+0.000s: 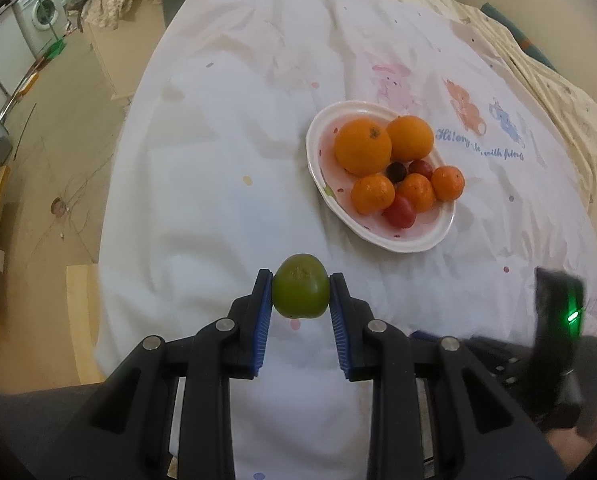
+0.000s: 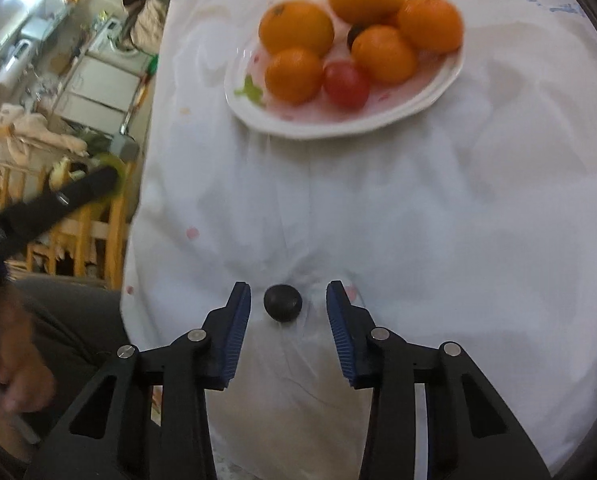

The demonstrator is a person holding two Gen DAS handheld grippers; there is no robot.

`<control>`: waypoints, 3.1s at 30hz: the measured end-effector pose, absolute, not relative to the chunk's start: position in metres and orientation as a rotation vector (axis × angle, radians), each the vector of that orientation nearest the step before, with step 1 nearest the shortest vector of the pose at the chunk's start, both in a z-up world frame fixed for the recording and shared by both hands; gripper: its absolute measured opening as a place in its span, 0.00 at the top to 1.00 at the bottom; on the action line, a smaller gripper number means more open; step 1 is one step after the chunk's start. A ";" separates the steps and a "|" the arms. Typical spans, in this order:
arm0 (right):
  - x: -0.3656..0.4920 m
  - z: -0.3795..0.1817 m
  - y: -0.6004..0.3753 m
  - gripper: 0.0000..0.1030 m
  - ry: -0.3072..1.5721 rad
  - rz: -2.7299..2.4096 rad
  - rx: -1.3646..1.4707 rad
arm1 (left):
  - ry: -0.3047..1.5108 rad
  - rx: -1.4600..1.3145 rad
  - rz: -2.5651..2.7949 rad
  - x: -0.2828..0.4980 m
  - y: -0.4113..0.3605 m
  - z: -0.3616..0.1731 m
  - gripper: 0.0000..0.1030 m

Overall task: Organize fruits
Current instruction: 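Grasp the last dark plum with the right tool while the left tool holds the lime, then lower the lime and dark plum onto the plate and open both tools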

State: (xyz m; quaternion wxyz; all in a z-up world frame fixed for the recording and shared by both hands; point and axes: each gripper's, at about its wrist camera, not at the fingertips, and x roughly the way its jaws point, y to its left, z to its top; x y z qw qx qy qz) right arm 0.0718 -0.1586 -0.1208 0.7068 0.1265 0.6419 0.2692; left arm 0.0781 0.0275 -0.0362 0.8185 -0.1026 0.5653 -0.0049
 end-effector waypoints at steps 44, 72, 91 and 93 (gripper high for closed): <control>0.158 -0.021 -0.238 0.77 1.100 0.527 0.410 | 1.193 -0.156 -0.025 0.141 0.012 -0.021 0.76; 0.223 -0.098 -0.191 0.77 1.266 0.605 0.403 | 1.300 -0.143 -0.053 0.203 -0.006 -0.092 0.76; 0.224 -0.106 -0.190 0.73 1.287 0.610 0.437 | 1.341 -0.155 -0.082 0.204 -0.007 -0.095 0.75; 0.225 -0.103 -0.192 0.65 1.280 0.614 0.442 | 1.346 -0.146 -0.086 0.204 -0.007 -0.094 0.73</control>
